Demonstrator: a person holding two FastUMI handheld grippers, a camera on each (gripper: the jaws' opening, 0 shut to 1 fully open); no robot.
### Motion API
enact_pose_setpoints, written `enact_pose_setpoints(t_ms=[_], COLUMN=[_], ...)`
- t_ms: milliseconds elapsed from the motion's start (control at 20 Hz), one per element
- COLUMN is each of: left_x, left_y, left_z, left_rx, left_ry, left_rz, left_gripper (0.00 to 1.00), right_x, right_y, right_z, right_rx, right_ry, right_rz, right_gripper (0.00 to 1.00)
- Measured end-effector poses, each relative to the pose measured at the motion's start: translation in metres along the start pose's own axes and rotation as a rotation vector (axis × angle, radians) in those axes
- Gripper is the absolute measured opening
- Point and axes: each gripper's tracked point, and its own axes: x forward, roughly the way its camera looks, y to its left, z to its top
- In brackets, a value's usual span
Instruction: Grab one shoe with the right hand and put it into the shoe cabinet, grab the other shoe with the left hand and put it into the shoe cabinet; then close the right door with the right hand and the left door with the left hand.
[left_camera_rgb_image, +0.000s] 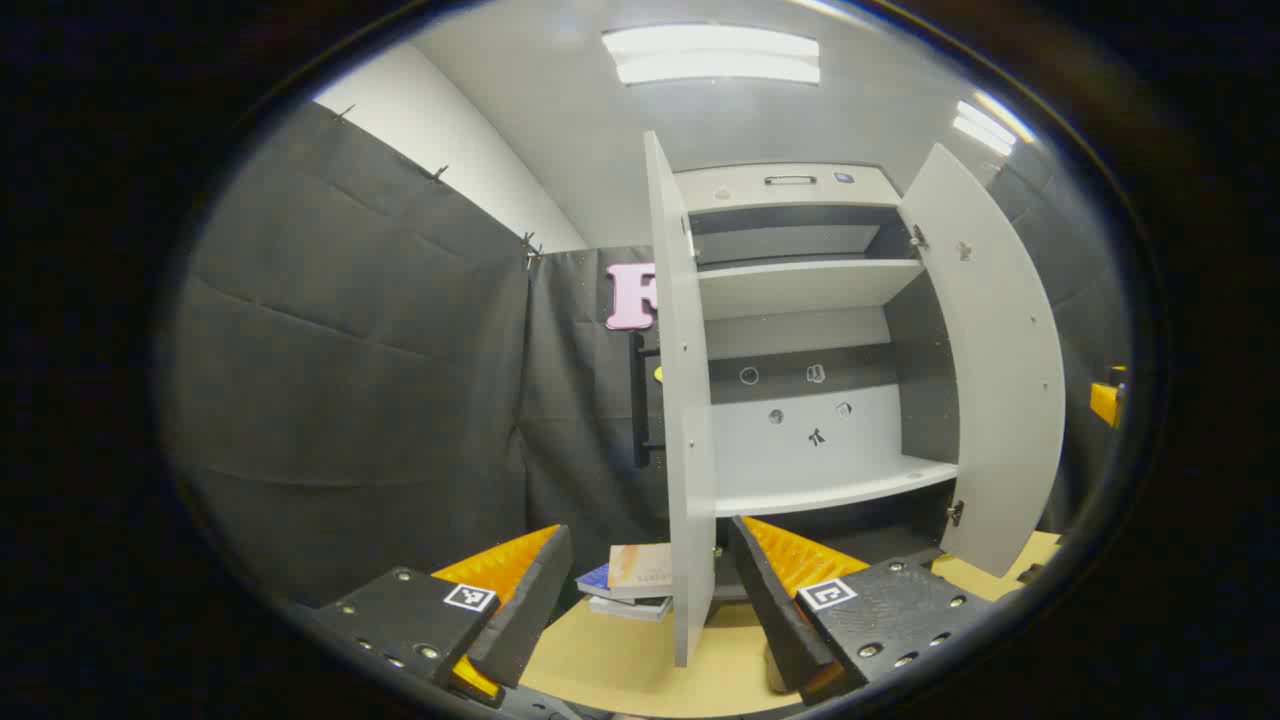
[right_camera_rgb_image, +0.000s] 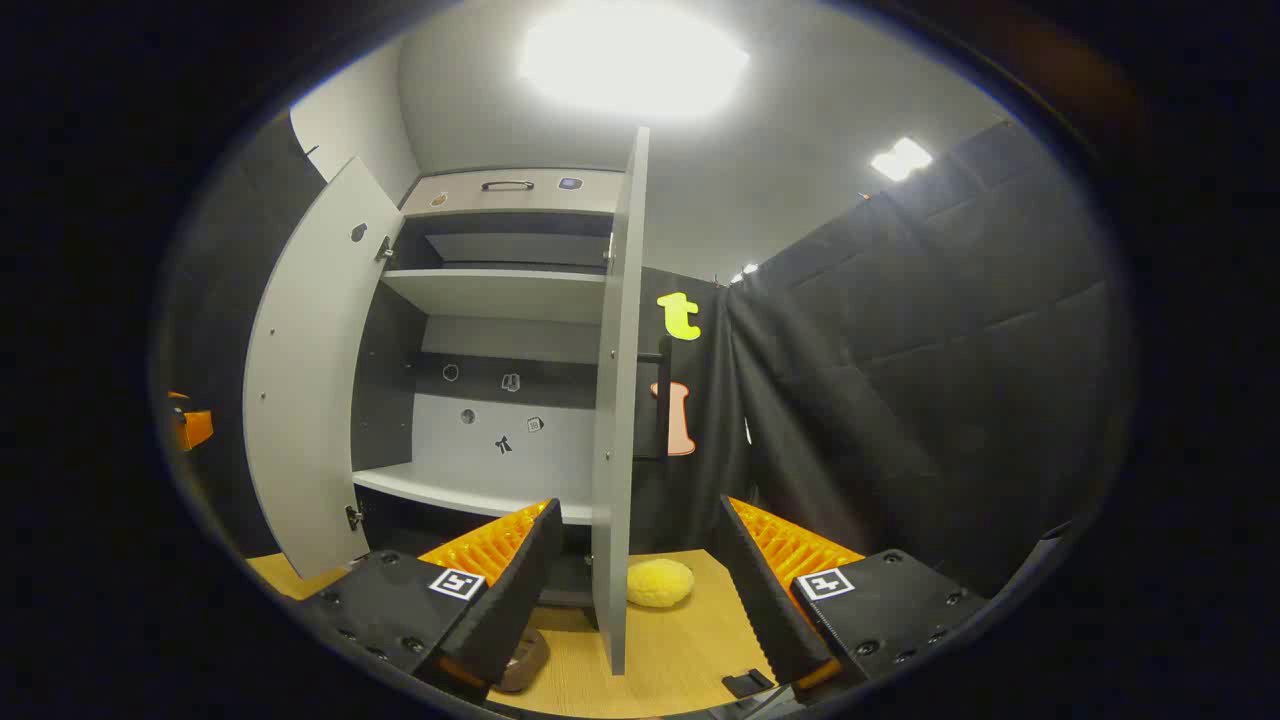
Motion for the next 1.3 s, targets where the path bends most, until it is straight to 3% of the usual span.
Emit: enact_pose_setpoints(t_ms=[600, 950, 1000, 1200, 1300], left_x=[0.000, 0.000, 0.000, 0.001, 0.001], left_y=[0.000, 0.001, 0.002, 0.004, 0.005], left_z=[0.001, 0.001, 0.001, 0.000, 0.000], left_rx=[0.006, -0.004, -0.002, 0.006, 0.012], left_ry=[-0.017, -0.025, -0.025, -0.010, -0.008], left_rz=[-0.002, 0.015, 0.020, 0.036, 0.052], left_gripper=[0.99, 0.99, 0.88, 0.99, 0.99], right_x=[-0.001, 0.006, 0.010, 0.021, 0.030], right_y=[0.027, 0.068, 0.076, 0.109, 0.125], right_z=[-0.003, -0.018, -0.023, -0.040, -0.050], right_rx=[-0.002, -0.018, -0.021, -0.034, -0.046], right_ry=[0.015, 0.062, 0.077, 0.108, 0.111], right_rz=[0.034, 0.097, 0.110, 0.175, 0.203], right_gripper=[0.97, 0.97, 0.97, 0.97, 0.97])
